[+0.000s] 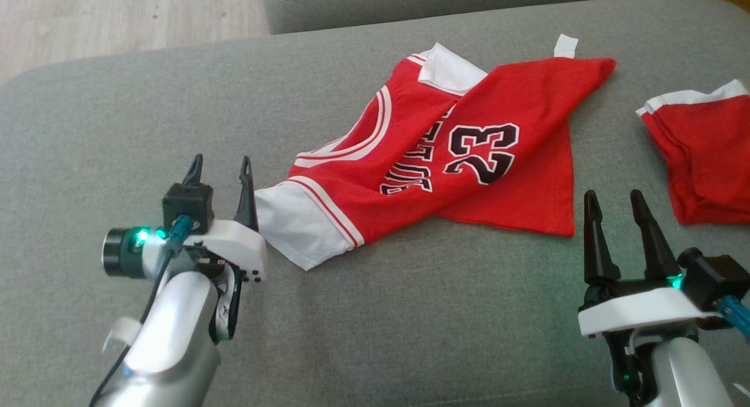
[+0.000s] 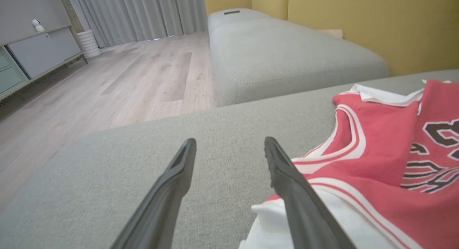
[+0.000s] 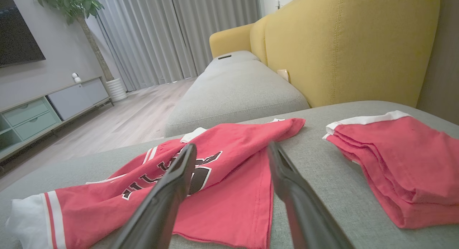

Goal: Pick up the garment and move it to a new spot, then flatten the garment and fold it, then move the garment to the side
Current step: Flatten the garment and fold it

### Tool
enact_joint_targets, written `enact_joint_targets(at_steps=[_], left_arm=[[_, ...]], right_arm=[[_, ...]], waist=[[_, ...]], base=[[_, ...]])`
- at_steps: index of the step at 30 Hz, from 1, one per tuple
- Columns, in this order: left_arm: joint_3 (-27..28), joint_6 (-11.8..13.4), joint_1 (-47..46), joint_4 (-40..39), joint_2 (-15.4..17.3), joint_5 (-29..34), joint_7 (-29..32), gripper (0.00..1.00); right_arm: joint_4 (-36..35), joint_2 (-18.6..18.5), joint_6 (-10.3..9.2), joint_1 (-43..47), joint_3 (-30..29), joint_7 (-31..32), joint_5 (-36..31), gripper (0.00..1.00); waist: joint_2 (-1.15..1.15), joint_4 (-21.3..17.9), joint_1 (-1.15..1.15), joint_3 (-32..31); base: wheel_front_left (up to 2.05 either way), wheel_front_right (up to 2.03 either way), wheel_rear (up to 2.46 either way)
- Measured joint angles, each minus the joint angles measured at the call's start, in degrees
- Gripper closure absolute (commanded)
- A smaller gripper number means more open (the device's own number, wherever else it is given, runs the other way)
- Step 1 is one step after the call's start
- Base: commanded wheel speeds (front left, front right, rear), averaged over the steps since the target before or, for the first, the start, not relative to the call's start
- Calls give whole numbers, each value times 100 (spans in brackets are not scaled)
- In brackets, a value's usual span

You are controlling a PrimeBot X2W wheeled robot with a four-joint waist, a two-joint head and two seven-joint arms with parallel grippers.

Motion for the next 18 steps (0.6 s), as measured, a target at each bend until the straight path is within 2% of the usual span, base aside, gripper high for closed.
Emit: enact_joint_targets(at_steps=[12,18], left_arm=[[579,-166,1393,-1790,-186,158,-1,0],[732,-243,1794,-2084,-359,269,-1,0]], right_arm=[[1,0,0,8,-107,-45,-1,0],[1,0,0,20,-109,-44,-1,0]], waist=[[0,187,0,-240],[0,225,0,-337]], base=[[0,0,0],[0,0,0]])
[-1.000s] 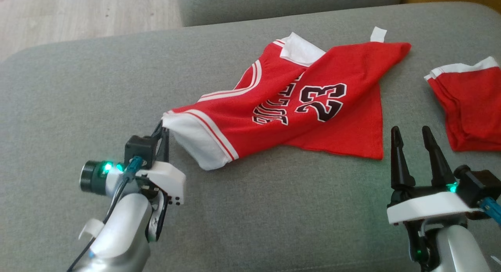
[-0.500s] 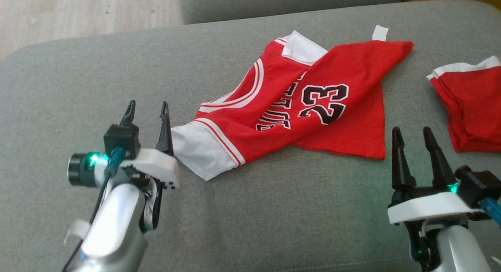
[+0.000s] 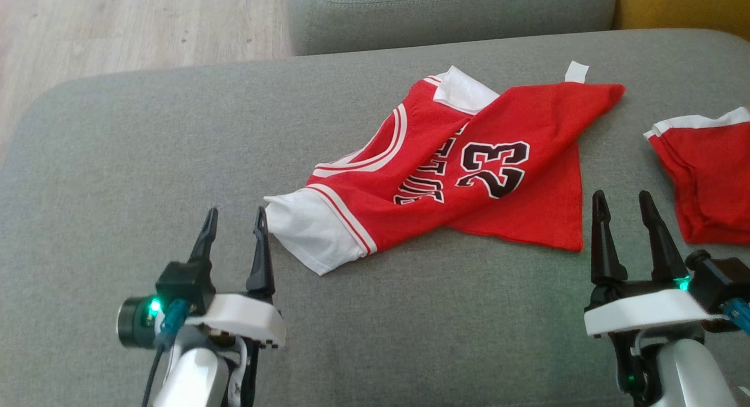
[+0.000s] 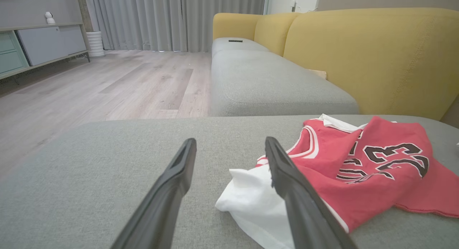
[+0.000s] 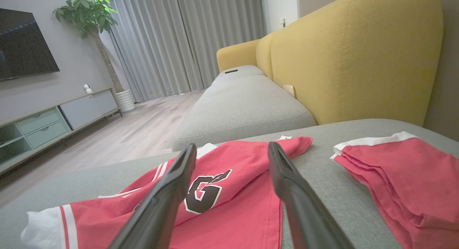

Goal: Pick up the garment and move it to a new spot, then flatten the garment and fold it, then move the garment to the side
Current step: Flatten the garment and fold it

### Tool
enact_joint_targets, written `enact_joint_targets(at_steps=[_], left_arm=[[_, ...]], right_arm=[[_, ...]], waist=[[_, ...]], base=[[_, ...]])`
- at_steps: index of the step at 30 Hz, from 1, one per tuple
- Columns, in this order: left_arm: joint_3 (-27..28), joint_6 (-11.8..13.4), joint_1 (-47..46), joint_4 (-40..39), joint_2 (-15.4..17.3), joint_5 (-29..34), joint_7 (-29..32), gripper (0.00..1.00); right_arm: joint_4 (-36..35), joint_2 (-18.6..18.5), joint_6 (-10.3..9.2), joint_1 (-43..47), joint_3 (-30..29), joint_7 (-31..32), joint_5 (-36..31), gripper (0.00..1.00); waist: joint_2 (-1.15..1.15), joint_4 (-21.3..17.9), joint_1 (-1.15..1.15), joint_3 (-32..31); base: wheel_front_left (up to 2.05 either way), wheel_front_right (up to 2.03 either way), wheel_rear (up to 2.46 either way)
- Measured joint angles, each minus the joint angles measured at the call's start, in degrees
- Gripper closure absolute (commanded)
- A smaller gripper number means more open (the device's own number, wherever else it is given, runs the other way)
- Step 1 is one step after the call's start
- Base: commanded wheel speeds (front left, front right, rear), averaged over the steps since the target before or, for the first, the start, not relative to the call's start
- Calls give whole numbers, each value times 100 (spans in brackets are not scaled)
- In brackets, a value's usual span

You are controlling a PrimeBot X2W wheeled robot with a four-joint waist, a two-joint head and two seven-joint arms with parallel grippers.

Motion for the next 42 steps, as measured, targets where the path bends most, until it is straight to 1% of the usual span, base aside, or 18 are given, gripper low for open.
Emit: enact_joint_targets(at_steps=[3,8,14,15,16,20,21,26,41,42], left_arm=[[86,-89,138,-5,-73,89,0,0],[160,-255,137,175,-82,231,0,0],[21,-606,-89,1111,-12,336,2,0],[-43,-659,-264,1405,13,345,22,0],[-57,-706,-360,1535,26,375,30,0],[-54,-690,-777,1967,54,450,43,0],[-55,-643,-870,2067,58,472,43,0],[-92,-604,-1191,2603,81,569,59,0],[-369,-657,-1889,3773,75,688,52,0],[-393,-706,-1932,3836,73,688,53,0]], right_arm=[[-1,0,0,2,2,1,0,0],[-31,0,0,2,21,2,0,0],[-76,0,0,3,44,10,0,0],[-83,0,0,2,53,18,-7,0],[-89,0,0,1,58,21,-7,0],[-112,0,0,-2,58,54,-7,0],[-114,0,0,-2,58,54,-8,0],[-130,0,0,-5,60,55,-51,0],[-185,0,0,-31,36,62,-57,0],[-186,0,0,-33,35,62,-57,0]], waist=[[0,12,0,-18],[0,-17,0,8],[0,-88,0,149],[0,-114,0,207],[0,-129,0,233],[0,-195,0,346],[0,-213,0,369],[0,-279,0,473],[0,-403,0,689],[0,-404,0,693]], base=[[0,0,0],[0,0,0],[0,0,0],[0,0,0],[0,0,0],[0,0,0],[0,0,0],[0,0,0],[0,0,0],[0,0,0]])
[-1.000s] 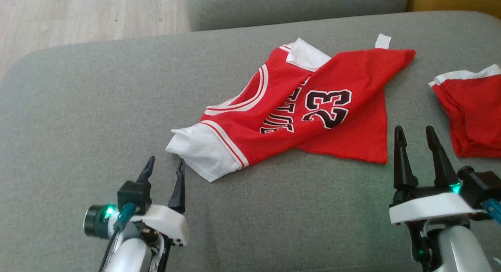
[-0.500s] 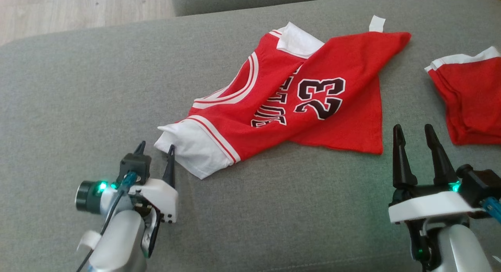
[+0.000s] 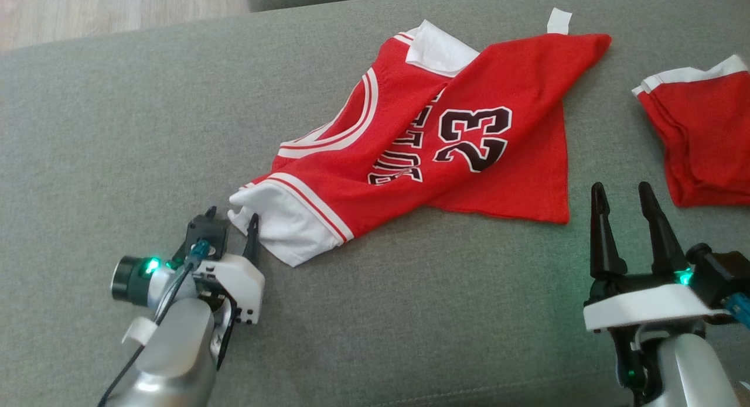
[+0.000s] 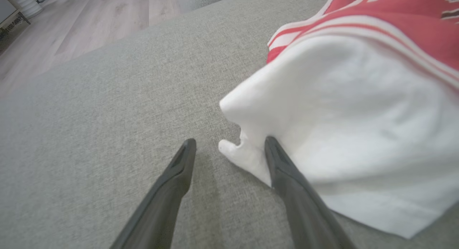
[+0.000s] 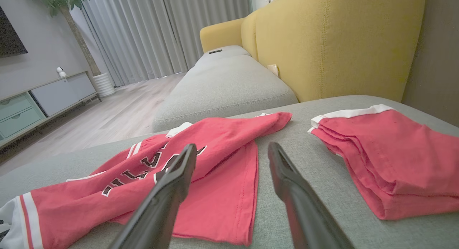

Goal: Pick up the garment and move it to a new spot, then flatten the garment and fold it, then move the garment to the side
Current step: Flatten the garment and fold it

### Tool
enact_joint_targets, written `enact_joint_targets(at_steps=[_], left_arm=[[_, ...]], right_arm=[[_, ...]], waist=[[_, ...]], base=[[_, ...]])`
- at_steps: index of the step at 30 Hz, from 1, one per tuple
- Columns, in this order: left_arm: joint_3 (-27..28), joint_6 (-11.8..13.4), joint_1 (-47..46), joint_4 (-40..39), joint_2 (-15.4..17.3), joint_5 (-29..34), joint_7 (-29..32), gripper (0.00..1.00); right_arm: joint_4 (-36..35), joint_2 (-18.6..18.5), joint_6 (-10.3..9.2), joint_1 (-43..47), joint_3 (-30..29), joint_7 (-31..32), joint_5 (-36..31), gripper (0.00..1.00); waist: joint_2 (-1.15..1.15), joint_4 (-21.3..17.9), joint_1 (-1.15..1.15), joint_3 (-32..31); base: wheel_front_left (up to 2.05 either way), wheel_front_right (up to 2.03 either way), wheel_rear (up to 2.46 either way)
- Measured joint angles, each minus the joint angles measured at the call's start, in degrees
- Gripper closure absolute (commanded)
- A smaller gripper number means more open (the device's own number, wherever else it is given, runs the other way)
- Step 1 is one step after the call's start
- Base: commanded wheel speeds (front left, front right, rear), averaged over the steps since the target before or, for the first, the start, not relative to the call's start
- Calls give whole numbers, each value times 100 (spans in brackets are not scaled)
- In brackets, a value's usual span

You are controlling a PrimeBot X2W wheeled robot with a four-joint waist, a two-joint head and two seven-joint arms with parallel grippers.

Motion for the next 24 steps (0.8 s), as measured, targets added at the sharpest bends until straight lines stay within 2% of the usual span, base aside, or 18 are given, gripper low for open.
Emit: enact_joint_targets(at_steps=[2,3,4,5,6,10,13,20,24], left_arm=[[-27,-66,-74,107,-5,0,7,0],[-31,-88,-113,153,-13,0,7,8],[-41,-100,-136,188,-22,0,7,29],[-57,-101,-147,213,-44,0,5,59],[-75,-122,-150,238,-70,0,5,100],[-103,-137,-162,287,-123,-7,-25,100],[-51,-35,-146,144,-121,-54,-42,100],[205,201,140,-1178,-112,-254,-52,100],[231,218,440,-1735,-122,-271,-52,100]], right_arm=[[1,0,0,0,-13,15,0,0],[2,0,0,-1,-21,18,0,0],[2,0,0,-2,-25,18,-1,0],[4,0,0,-4,-29,18,-3,0],[9,0,0,-7,-34,18,-10,0],[29,0,0,-25,-56,18,-27,0],[65,0,0,-27,-98,18,-51,0],[721,1,0,-48,-432,527,-163,0],[1178,2,0,-180,-567,739,-147,0]], waist=[[0,6,0,2],[0,12,0,-1],[0,19,0,-5],[0,27,0,-11],[0,35,0,-17],[0,78,0,-64],[0,125,0,-124],[0,332,0,-273],[0,439,0,-317]], base=[[0,0,0],[0,0,0],[0,0,0],[0,0,0],[0,0,0],[0,0,0],[0,0,0],[0,0,0],[0,0,0]])
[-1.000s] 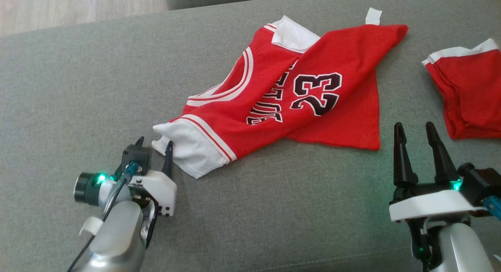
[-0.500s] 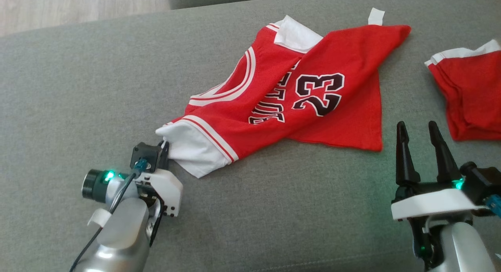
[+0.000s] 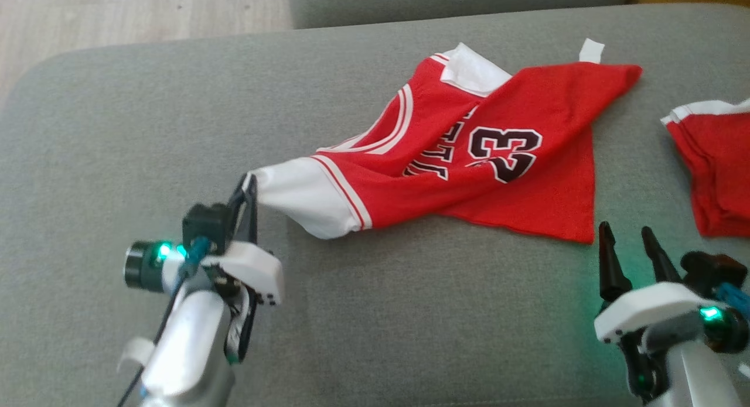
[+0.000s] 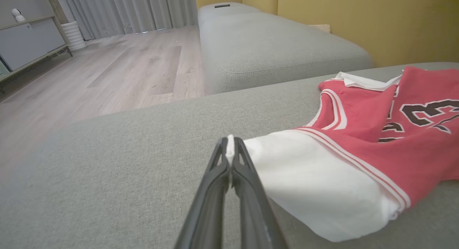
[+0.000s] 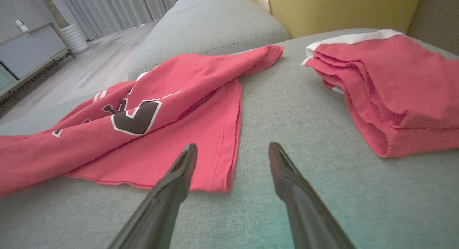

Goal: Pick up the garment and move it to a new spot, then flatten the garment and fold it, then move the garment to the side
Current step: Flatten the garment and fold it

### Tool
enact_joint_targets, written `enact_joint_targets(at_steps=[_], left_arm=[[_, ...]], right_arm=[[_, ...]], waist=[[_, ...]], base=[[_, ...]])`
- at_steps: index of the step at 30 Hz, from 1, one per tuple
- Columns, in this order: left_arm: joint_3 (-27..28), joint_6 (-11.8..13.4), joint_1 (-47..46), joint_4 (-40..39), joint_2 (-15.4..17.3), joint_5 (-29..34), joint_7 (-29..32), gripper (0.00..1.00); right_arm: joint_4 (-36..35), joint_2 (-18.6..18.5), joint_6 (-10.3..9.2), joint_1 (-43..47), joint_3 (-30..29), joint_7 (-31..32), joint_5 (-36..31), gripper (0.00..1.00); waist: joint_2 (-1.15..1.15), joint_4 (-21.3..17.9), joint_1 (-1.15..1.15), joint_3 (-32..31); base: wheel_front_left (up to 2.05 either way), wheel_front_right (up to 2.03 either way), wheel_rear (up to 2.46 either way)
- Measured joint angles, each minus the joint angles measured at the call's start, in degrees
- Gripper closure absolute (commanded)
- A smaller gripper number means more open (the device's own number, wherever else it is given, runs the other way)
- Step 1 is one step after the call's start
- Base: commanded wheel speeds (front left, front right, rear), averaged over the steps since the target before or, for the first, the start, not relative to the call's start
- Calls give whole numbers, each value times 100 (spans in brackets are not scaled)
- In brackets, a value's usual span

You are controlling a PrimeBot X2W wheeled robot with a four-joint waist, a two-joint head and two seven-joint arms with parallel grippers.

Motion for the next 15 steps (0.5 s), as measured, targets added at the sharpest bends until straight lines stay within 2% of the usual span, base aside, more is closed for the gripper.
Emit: enact_joint_targets(at_steps=[7,15], left_arm=[[-65,0,486,-647,-18,1,0,100],[-191,-1,506,-854,-48,2,0,100]], right_arm=[[1290,-2,0,-689,-51,320,517,0],[2381,-16,0,-1191,45,222,637,0]], waist=[[0,178,0,-61],[0,234,0,-15]], base=[[0,0,0],[0,0,0]])
